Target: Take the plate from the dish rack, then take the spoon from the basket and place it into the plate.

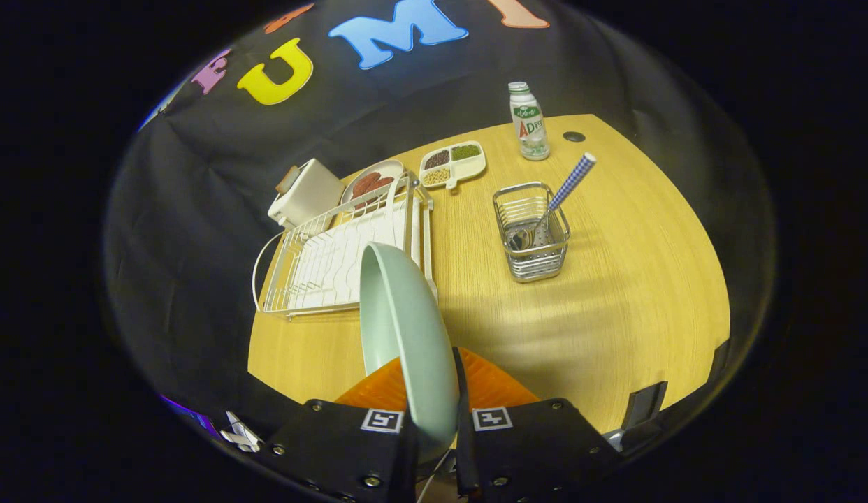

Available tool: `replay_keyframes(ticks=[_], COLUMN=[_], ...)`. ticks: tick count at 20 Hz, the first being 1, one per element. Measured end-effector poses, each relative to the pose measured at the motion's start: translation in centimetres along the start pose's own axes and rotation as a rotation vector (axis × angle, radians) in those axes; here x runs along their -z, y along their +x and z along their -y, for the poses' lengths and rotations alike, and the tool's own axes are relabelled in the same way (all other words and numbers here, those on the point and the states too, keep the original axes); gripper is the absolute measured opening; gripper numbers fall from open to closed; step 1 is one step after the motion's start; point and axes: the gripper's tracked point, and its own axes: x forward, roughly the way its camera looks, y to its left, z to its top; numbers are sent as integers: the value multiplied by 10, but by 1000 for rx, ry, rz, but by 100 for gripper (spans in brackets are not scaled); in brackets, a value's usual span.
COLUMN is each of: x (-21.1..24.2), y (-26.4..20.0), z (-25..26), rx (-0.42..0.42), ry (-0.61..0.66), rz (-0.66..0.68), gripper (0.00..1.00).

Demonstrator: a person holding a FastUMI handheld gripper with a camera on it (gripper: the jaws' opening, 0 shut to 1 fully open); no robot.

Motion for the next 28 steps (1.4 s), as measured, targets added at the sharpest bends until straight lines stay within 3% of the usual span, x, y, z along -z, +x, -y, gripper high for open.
replay_keyframes(ticks=[8, 18, 24, 25, 28], x=[45, 68, 60, 54, 25], y=[47, 81, 70, 63, 29], z=[8, 7, 37, 46, 65], rx=[-129, -227, -122, -94, -14], ry=[190, 283, 154, 120, -11], rz=[-94, -155, -74, -38, 114], gripper=[22, 24, 35, 45, 46])
